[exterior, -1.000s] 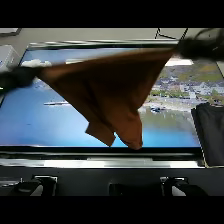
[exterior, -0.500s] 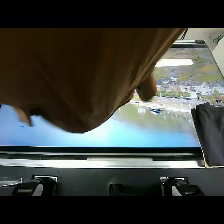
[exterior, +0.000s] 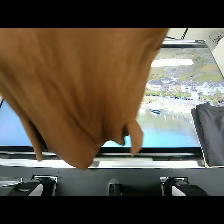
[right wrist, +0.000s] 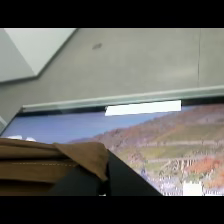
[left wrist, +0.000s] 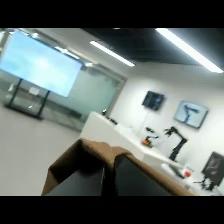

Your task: Fold the clothes and pants, and hang the long-sleeved shirts on hangers.

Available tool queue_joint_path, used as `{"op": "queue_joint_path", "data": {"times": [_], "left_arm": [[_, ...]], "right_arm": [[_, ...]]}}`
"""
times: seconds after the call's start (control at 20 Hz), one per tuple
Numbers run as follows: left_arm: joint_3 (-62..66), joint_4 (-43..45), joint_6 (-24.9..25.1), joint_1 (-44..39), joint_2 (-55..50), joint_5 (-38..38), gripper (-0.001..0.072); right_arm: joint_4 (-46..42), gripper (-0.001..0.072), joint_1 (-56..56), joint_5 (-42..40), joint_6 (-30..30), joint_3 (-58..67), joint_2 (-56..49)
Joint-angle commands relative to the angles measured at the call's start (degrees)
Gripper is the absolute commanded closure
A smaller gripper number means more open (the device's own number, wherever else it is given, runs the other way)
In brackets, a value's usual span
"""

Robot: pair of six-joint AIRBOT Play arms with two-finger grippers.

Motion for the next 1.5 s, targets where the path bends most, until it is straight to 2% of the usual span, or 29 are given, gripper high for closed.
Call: {"op": "queue_joint_path", "data": {"times": [0.0,0.1,0.25,0.35,0.4,0.45,0.5,0.65,0.75,0.9,1.05,1.2,1.25,1.3,1.45], "left_arm": [[1.8,-0.2,3.9,-3.5,-14.6,2.9,0.0684],[1.8,-0.2,3.8,-6.6,-21.8,-5.5,0.0683],[1.8,-0.2,3.8,-11.2,-30.9,-21.8,0.0683],[1.8,-0.2,1.4,-13.7,-36.1,-34.1,0.0667],[1.8,0.0,-0.6,-14.4,-38.1,-39.7,0.0584],[1.8,0.7,-3.4,-14.5,-39.6,-45.8,0.0326],[1.8,2.4,-5.0,-13.8,-40.5,-51.6,0.001],[1.7,11.5,-5.0,-8.0,-39.9,-68.8,0.0],[-1.4,14.9,-5.0,-1.9,-37.2,-74.6,0.0],[-15.0,14.4,-5.0,6.9,-30.6,-73.0,0.0001],[-34.1,10.6,-4.2,13.3,-24.2,-64.0,0.0002],[-45.8,-1.4,2.4,15.9,-22.1,-53.4,0.0003],[-47.4,-3.7,3.6,15.6,-22.4,-50.2,0.0035],[-48.0,-4.6,3.8,15.1,-22.7,-47.0,0.0126],[-47.7,-5.5,3.0,13.2,-22.9,-38.0,0.0158]], "right_arm": [[-0.4,0.0677,0.0,5.9,3.2,0.0,-11.6],[-0.6,0.0677,0.0,13.7,3.4,0.0,-17.9],[-5.0,0.0678,0.0,30.3,3.4,0.0,-26.3],[-9.7,0.0678,0.0,37.8,1.3,-0.2,-30.1],[-12.3,0.0678,0.0,39.5,0.3,-0.2,-31.2],[-14.1,0.0678,0.0,39.9,0.2,-0.1,-31.8],[-15.1,0.0678,0.0,39.6,0.0,-0.2,-31.9],[-15.4,0.0678,0.0,39.4,-1.5,-0.1,-31.8],[-15.4,0.0678,0.0,40.3,-1.8,-0.1,-31.8],[-15.2,0.0677,0.0,42.2,-3.2,-0.1,-31.8],[-14.9,0.0677,0.0,40.7,-3.2,-0.1,-31.8],[-14.7,0.0677,0.0,40.7,-3.2,-0.1,-31.8],[-14.7,0.0677,0.0,40.7,-3.2,-0.1,-31.8],[-14.7,0.0677,0.0,40.8,-3.2,-0.1,-31.8],[-14.8,0.0677,0.0,41.1,-3.2,-0.1,-31.8]]}}
